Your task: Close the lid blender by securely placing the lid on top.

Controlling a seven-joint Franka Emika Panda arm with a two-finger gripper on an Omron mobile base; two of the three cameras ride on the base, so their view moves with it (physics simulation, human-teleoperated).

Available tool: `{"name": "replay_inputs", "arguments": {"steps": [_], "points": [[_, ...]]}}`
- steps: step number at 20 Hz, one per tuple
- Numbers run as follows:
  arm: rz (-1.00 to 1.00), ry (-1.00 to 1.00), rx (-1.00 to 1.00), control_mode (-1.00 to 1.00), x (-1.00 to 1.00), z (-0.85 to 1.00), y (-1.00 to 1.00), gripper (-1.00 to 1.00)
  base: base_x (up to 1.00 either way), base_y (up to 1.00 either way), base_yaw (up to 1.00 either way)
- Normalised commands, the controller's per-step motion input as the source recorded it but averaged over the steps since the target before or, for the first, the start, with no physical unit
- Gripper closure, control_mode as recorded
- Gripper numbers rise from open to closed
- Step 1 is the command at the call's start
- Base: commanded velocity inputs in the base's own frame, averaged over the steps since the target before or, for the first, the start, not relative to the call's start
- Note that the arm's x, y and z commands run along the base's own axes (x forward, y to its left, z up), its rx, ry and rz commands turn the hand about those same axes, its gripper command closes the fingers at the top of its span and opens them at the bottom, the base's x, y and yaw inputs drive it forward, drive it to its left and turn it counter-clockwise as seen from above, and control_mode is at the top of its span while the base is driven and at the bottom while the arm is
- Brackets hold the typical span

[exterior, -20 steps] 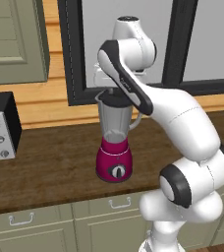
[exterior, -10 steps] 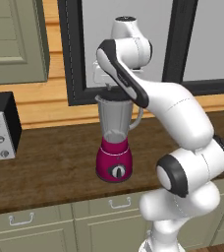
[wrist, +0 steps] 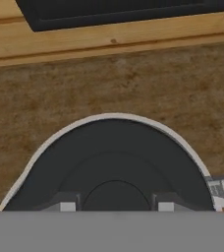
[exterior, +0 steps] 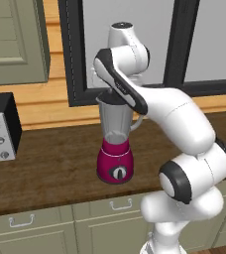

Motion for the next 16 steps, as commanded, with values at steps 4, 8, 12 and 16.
{"name": "replay_inputs", "arguments": {"steps": [4, 8, 12, 16], "points": [[0.0, -0.11, -0.01, -1.0, 0.02, -0.42, 0.0, -1.0, 0.0, 0.0, 0.0], [0.0, -0.05, 0.0, -1.0, 0.0, -0.04, 0.0, -1.0, 0.0, 0.0, 0.0], [0.0, -0.09, 0.0, -1.0, -0.14, 0.09, 0.0, -1.0, 0.0, 0.0, 0.0], [0.0, -0.23, -0.08, -1.0, -0.54, 0.19, 0.03, -1.0, 0.0, 0.0, 0.0]]}}
